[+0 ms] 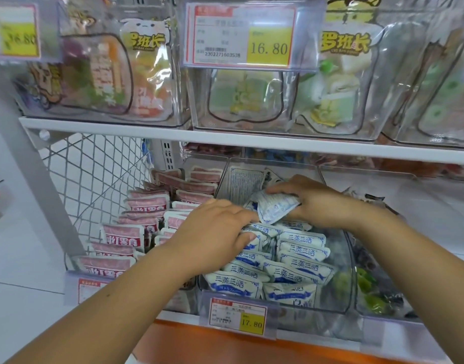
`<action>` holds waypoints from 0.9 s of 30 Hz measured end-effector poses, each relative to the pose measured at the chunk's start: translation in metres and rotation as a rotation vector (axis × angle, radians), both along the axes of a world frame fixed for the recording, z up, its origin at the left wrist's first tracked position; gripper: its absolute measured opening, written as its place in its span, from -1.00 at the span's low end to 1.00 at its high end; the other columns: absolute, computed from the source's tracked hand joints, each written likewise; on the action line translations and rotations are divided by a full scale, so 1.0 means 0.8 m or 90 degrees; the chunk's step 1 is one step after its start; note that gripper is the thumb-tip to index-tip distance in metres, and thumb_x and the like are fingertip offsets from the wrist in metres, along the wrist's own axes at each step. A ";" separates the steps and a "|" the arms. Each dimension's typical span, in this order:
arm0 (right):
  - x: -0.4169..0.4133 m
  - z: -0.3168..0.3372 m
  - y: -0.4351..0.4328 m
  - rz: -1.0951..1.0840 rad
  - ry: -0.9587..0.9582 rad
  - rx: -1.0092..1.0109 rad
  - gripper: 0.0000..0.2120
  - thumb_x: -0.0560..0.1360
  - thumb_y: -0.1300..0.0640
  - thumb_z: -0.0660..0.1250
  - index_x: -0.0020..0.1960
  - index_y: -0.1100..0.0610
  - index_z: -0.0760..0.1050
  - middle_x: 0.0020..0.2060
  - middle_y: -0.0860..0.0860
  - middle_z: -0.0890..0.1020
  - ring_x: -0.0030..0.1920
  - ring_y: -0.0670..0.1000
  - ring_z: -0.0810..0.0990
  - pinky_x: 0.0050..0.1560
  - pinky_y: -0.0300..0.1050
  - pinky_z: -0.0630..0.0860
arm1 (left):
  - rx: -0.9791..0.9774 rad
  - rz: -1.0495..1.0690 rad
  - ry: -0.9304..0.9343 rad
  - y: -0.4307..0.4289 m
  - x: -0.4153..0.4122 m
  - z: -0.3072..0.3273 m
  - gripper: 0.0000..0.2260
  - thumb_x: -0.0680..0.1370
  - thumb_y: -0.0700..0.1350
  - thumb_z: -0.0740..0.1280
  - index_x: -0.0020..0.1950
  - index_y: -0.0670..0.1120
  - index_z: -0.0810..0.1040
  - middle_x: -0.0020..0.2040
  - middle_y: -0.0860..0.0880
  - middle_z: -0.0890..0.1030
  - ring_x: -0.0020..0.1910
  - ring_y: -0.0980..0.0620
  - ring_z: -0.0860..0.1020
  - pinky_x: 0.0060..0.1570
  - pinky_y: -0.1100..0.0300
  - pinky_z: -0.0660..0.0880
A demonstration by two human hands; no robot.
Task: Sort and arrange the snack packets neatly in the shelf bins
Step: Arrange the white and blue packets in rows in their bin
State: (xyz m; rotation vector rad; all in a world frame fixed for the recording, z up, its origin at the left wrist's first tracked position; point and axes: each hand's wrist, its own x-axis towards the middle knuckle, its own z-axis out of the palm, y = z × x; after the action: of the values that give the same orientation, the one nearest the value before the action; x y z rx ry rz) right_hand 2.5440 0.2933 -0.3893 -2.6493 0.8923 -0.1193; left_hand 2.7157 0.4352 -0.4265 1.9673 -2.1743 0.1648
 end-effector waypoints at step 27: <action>0.004 0.012 -0.004 -0.230 -0.352 0.221 -0.60 0.29 -0.28 0.45 0.02 -0.09 0.60 -0.03 -0.12 0.69 0.03 -0.01 0.64 0.16 0.02 0.52 | -0.213 0.122 0.382 0.011 -0.002 0.010 -0.51 0.50 0.14 0.36 0.36 0.12 0.27 0.14 0.19 0.26 0.09 0.29 0.34 0.10 0.37 0.29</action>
State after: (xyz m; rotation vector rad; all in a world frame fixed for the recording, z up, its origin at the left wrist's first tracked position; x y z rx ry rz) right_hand 2.5475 0.2898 -0.3797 -1.9611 1.0600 -0.6797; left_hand 2.7143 0.4438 -0.4184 1.7402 -1.4784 -0.0333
